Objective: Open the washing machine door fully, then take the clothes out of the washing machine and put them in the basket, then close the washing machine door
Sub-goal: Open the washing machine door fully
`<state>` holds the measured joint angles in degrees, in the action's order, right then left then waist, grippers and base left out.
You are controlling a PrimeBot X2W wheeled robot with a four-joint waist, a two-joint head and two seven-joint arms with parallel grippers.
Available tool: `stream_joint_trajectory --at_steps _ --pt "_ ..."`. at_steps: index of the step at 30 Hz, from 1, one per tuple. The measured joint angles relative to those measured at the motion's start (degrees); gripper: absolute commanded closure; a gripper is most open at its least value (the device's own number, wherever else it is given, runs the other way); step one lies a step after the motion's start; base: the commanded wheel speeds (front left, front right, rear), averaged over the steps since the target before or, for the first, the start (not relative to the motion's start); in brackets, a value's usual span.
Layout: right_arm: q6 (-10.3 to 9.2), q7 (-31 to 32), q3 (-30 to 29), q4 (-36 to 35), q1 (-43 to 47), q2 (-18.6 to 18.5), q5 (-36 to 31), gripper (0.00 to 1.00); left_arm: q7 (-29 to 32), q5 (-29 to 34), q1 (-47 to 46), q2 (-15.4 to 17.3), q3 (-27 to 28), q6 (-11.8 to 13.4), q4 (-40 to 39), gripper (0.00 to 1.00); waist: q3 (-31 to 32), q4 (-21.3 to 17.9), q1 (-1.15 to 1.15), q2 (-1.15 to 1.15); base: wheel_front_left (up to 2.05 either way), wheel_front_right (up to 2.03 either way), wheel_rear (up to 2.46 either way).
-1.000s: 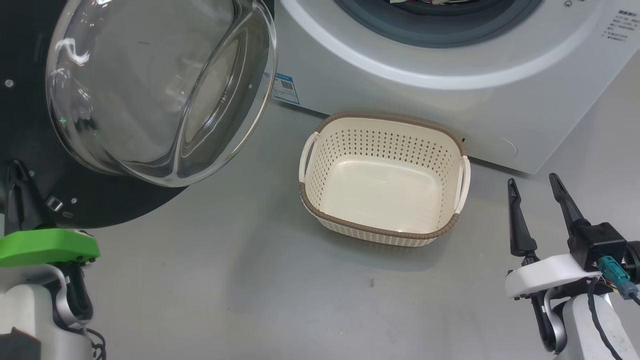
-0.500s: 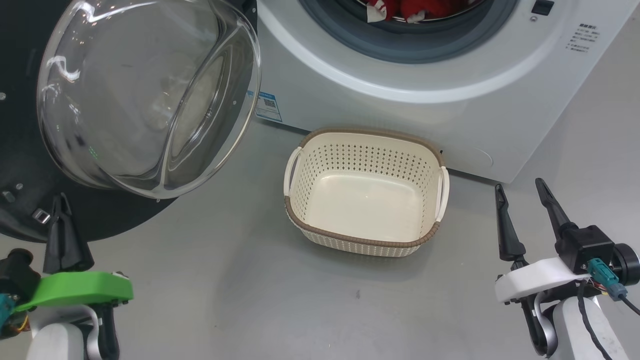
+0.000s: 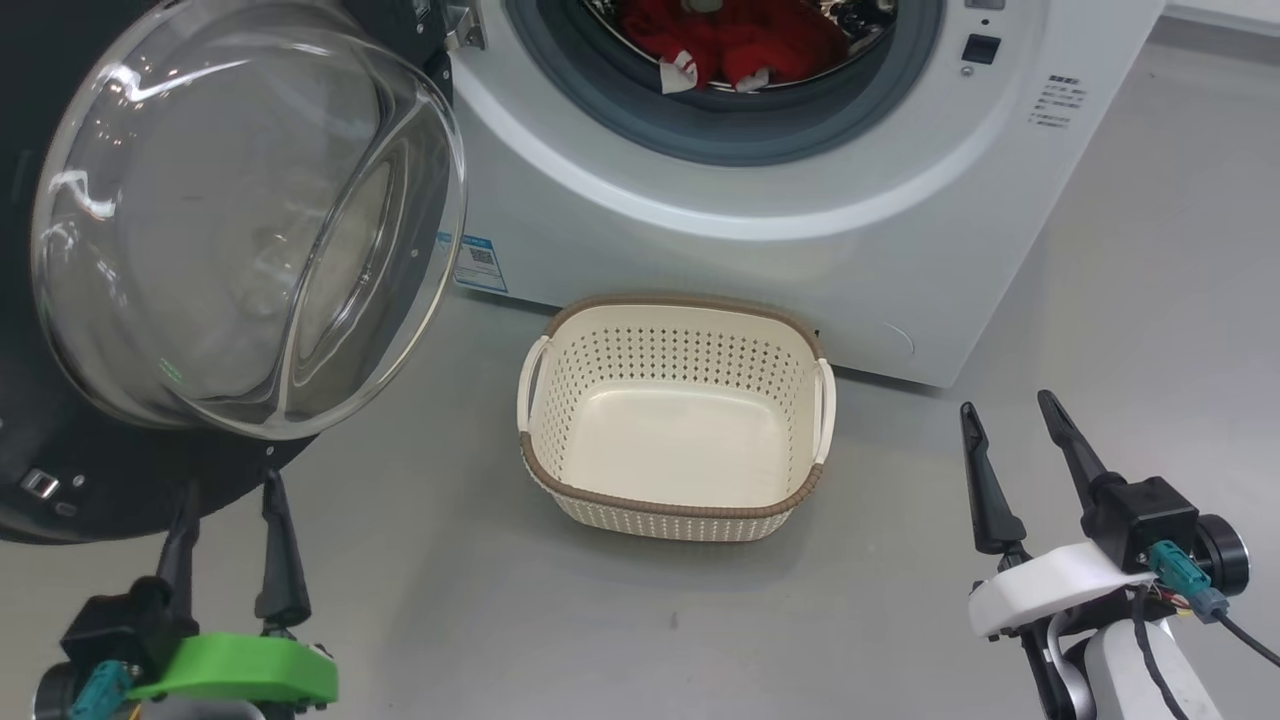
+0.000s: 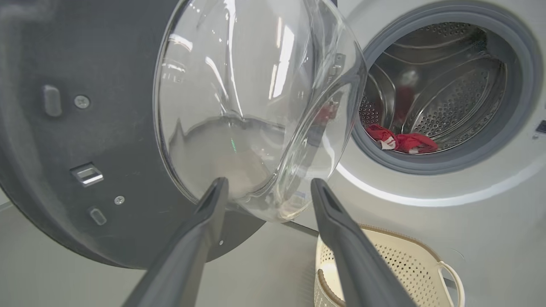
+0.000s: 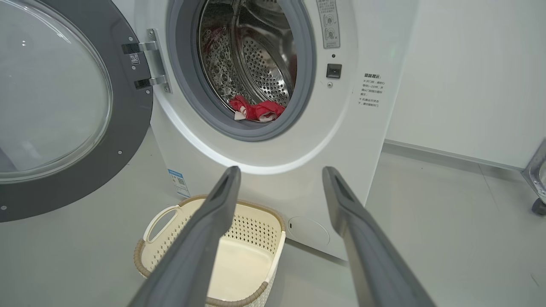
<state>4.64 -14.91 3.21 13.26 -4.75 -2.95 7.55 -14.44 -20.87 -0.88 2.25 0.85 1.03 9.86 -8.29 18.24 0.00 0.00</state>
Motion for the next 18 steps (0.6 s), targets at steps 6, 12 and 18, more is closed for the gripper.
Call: stream_joint_trajectory --at_steps 6,12,18 --pt "0.00 0.00 1.41 0.16 0.89 0.24 0.42 0.00 0.00 1.26 2.85 0.05 -3.54 -1.42 -0.38 0.00 1.47 -2.91 0.00 0.00 0.00 0.00 0.00" --pt "0.02 0.00 2.21 -0.14 1.43 0.34 1.18 0.00 0.02 1.82 3.54 0.15 -4.80 -2.08 -0.73 0.00 2.54 -5.81 0.00 0.00 0.00 0.00 0.00" --pt "0.02 0.00 4.00 -0.67 2.74 0.35 3.55 0.00 0.26 2.56 4.72 0.36 -5.78 -2.85 -1.13 0.00 3.75 -9.67 0.00 0.00 0.00 0.00 0.00"
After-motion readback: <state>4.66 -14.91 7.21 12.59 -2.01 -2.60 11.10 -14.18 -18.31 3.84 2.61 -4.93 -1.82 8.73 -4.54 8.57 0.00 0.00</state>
